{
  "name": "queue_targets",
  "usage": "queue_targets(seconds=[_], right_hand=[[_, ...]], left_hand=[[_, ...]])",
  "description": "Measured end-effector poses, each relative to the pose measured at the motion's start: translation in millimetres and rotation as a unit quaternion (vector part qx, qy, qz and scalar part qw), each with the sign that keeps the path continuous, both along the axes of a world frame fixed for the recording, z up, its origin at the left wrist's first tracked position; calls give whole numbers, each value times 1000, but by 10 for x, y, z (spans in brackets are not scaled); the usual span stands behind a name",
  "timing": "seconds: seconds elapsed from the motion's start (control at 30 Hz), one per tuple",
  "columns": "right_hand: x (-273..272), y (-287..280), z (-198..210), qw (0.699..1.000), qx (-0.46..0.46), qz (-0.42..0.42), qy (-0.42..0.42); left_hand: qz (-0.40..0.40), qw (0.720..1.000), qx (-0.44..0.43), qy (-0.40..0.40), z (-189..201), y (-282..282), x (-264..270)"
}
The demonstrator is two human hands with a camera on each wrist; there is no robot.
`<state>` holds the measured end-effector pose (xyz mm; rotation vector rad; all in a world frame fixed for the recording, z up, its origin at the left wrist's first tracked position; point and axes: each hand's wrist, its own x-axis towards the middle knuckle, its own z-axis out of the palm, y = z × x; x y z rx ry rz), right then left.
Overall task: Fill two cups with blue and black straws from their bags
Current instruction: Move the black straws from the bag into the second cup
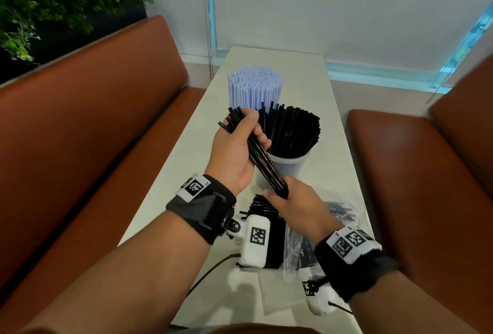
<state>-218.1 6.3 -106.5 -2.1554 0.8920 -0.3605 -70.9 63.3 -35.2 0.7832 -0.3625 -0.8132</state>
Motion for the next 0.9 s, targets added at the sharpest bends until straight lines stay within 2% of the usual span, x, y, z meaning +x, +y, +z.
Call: queue_targets(seconds=[0.1,0.27,0.43,0.53,0.63,0.7,0.8,0.9], right_hand=[[26,0,-30,1000,10,-10,-17],[14,-89,-48,999,-33,-42,-10],[17,-275,46,989,-143,-10,49],[-6,-463,77,972,-220,-51,67],[57,-620,86,966,-200,-60,152],[121,-696,58,959,-195,-20,204],[182,-746,23,957,-208,5,203],[220,-776,-9,950,-207,26,233]], left_hand=[[18,1000,12,21,-41,-7,-19],[-12,998,16,62,-44,-21,-50],[68,996,2,-61,327,-83,61],[130,984,-47,-111,654,-152,235],[177,972,-67,-138,835,-311,283],[185,966,-52,-172,843,-437,215],[192,951,-2,-242,690,-626,119],[174,946,55,-267,395,-770,122]])
